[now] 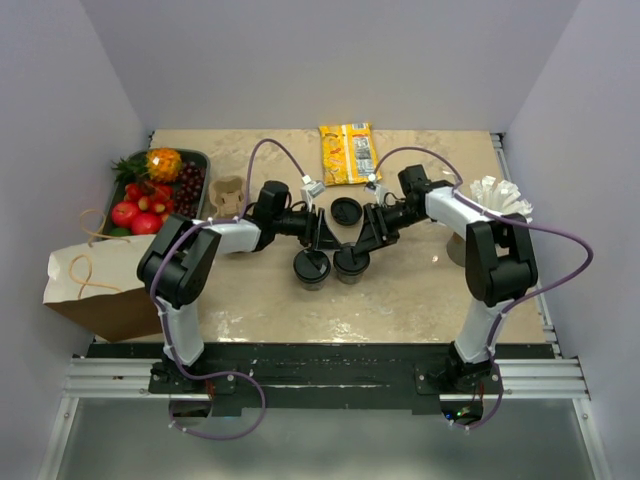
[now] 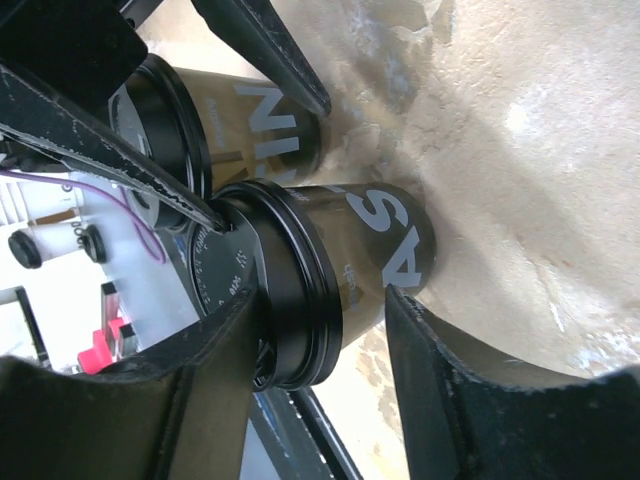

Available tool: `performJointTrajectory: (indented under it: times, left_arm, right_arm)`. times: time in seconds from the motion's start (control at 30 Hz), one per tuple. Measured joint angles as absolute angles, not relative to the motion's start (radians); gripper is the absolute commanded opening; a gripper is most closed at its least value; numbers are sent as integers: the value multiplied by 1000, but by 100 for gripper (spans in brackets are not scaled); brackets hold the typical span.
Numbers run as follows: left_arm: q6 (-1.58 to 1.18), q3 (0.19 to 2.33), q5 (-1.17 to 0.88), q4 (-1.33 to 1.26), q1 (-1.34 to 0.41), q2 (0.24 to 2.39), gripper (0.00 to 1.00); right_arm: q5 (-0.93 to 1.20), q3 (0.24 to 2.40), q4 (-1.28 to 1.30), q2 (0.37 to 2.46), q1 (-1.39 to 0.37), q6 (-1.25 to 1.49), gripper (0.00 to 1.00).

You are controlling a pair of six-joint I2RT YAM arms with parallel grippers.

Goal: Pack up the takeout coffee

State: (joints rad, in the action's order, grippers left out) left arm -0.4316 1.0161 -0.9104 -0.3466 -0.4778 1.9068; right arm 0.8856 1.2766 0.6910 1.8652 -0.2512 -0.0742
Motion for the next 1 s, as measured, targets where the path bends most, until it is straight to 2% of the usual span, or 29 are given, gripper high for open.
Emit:
performJointTrajectory:
  times: [0.1, 0.2, 0.23, 0.83, 1.0]
  left_arm:
    - [-422, 1014, -909, -358, -479, 1907, 65]
    - [-413, 1015, -908, -356, -478, 1907, 64]
    - [-407, 1018, -905, -356, -478, 1907, 64]
    - [-399, 1019, -880, -358, -479, 1903, 64]
    - [-355, 1000, -810, -296, -485, 1908, 64]
  right_arm:
    - [884, 1274, 686, 1859, -251, -77, 60]
    - [884, 1274, 685, 1858, -251, -83, 80]
    - [882, 1274, 686, 1858, -250, -96, 99]
    - [878, 1253, 718, 1805, -276, -185, 99]
    - [831, 1253, 719, 1805, -324, -199, 99]
